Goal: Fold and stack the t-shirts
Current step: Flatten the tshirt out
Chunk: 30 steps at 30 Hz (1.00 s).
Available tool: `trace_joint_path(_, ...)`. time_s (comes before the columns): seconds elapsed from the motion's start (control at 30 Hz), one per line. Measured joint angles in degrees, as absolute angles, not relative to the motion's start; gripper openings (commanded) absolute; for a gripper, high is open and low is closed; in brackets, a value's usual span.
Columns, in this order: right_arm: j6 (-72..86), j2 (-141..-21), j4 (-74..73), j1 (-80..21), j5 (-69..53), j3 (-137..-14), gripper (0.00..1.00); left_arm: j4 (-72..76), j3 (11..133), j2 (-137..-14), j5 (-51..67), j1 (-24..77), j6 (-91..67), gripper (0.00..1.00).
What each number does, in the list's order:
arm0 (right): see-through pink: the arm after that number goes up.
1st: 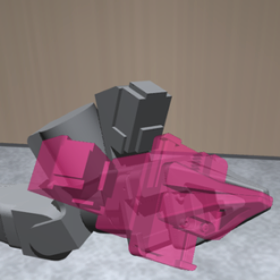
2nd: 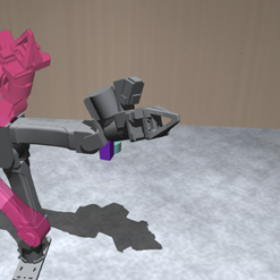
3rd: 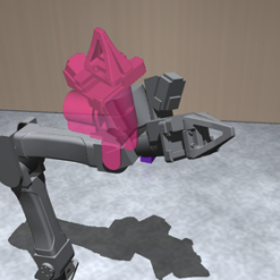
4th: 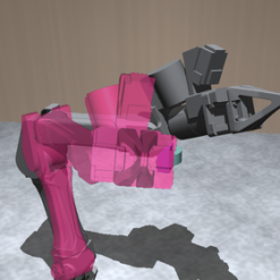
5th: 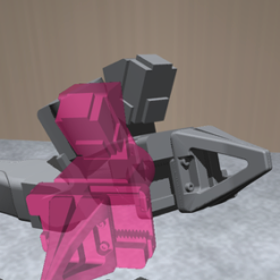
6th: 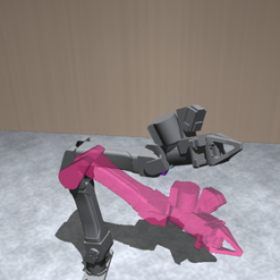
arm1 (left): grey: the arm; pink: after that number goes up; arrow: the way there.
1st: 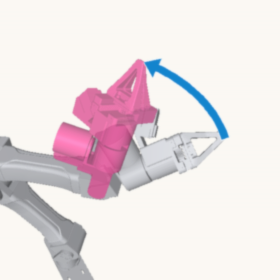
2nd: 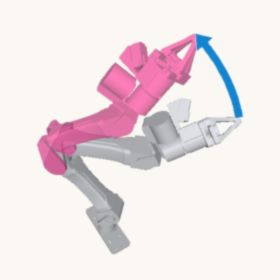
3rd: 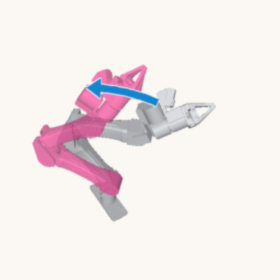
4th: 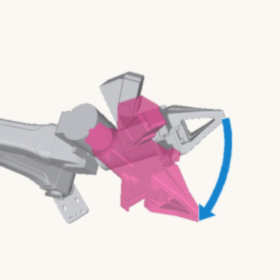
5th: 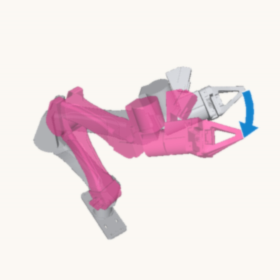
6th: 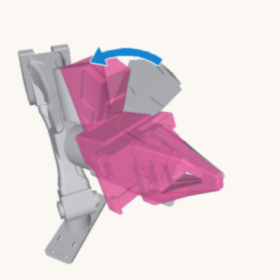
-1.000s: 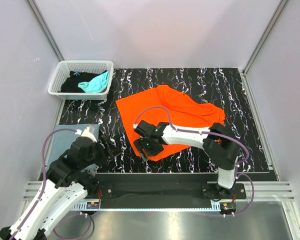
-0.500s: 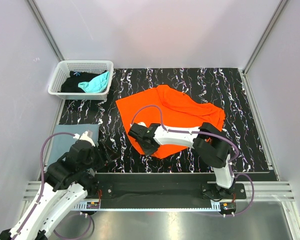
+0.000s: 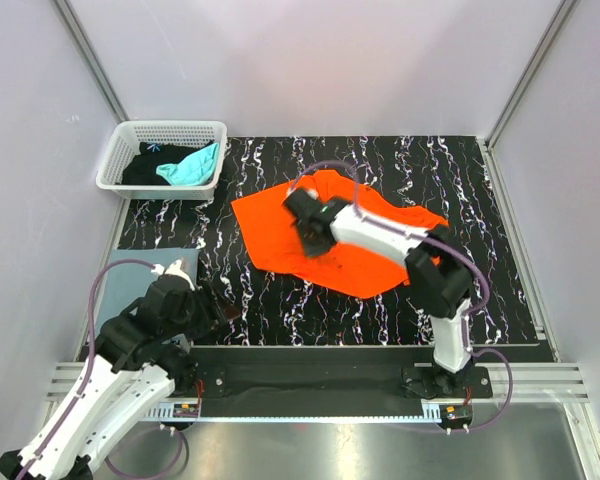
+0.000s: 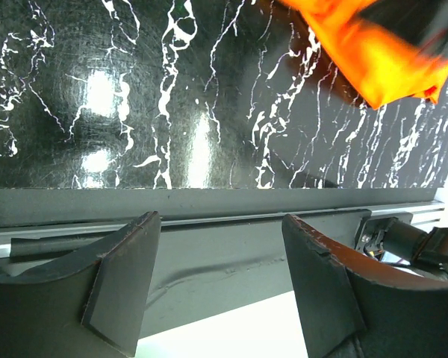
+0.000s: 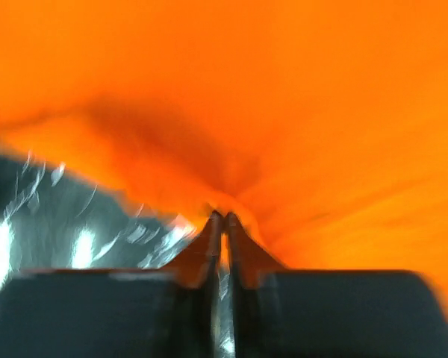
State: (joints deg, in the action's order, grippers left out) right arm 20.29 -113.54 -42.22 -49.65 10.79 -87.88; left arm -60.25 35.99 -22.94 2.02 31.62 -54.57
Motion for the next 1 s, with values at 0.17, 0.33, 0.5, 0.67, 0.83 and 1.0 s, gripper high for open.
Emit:
trace_joint_path(0.17,17.04,-113.54,-42.28,-35.35,9.30,-94.35,0.76,-58.67,35.99,-26.24,3.01,31.62,-53.95,0.72)
trace_joint_path(0.33,15.84,-110.52,-44.07,-28.56,9.39,-95.07,0.91,-52.53,35.97,-34.24,6.55,31.62,-53.21,0.70)
trace_joint_path(0.5,18.61,-97.21,-45.82,-27.62,6.24,-82.98,0.89,-39.05,36.16,-47.70,11.05,31.70,-53.10,0.65)
trace_joint_path(0.67,24.14,-81.10,-47.99,-19.55,2.90,-69.78,0.84,-30.72,45.60,-67.79,12.32,32.80,-52.07,0.61)
trace_joint_path(0.83,29.08,-69.30,-51.55,-11.22,0.25,-62.22,0.78,-25.15,63.31,-87.22,11.66,34.83,-48.12,0.45)
trace_joint_path(1.0,30.98,-68.34,-54.83,-4.05,-0.62,-60.42,0.75,-22.09,76.27,-101.86,10.28,37.69,-44.99,0.46)
